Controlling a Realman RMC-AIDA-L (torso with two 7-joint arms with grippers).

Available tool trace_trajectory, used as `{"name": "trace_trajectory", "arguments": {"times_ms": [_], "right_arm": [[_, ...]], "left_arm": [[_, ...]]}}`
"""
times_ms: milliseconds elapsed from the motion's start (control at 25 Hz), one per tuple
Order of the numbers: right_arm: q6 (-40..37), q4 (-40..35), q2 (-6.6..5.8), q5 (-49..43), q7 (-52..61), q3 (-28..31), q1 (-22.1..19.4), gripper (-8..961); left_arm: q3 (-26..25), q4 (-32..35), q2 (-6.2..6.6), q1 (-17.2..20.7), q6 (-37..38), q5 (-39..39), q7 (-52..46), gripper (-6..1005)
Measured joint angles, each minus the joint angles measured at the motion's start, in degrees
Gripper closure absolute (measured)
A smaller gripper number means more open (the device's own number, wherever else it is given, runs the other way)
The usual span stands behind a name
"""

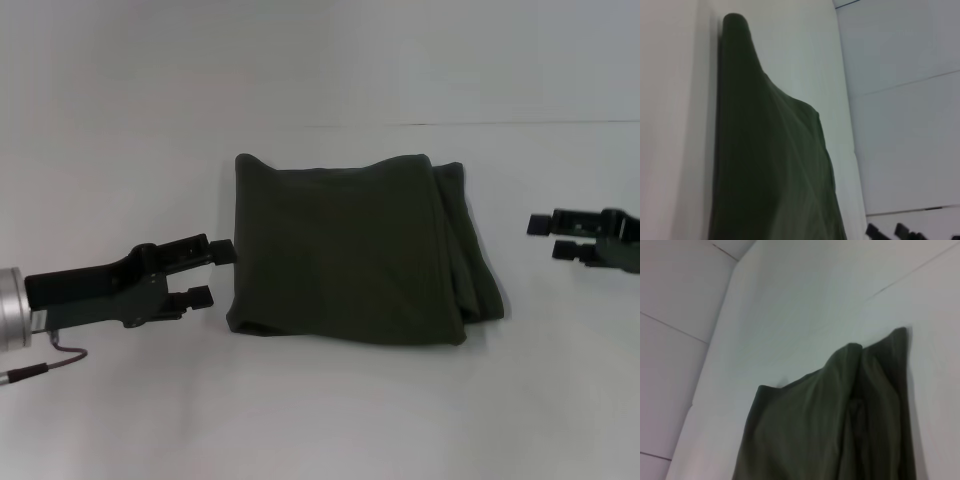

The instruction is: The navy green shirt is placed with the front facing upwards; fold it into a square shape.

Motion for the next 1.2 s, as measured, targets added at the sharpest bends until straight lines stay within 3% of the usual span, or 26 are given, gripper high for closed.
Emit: {"name": "trace_trajectory", "arguments": {"times_ms": [240,360,640,1080,1200], "right_arm": [[-0.5,-1.6,-3.78,-0.5,7.0,-0.2,3.4,148],[-1.5,-4.0,-4.69,-0.6,9.5,-0.3,4.0,148],[-2.7,-5.6,-4.65,-0.7,10.5,-0.4,4.1,148],[-3.6,-5.5,-4.66,-1.2,10.3,-1.1,3.7,148],[-4.6,-5.4,-4.57,-1.2,10.3,-4.1,4.1,148]], "left_arm": [[0.2,-2.7,-0.04,-0.4,-2.7,0.6,-0.1,57],[0.7,-4.1,-0.09,-0.3,-4.4,0.9,-0.1,58],[1.9,-6.5,-0.55,-0.4,-9.4,2.2,-0.1,62],[2.3,-6.4,-0.84,-1.3,-6.5,0.0,0.4,67],[1.6,-6.2,-0.73,-1.1,-5.9,-0.2,0.4,67]]}}
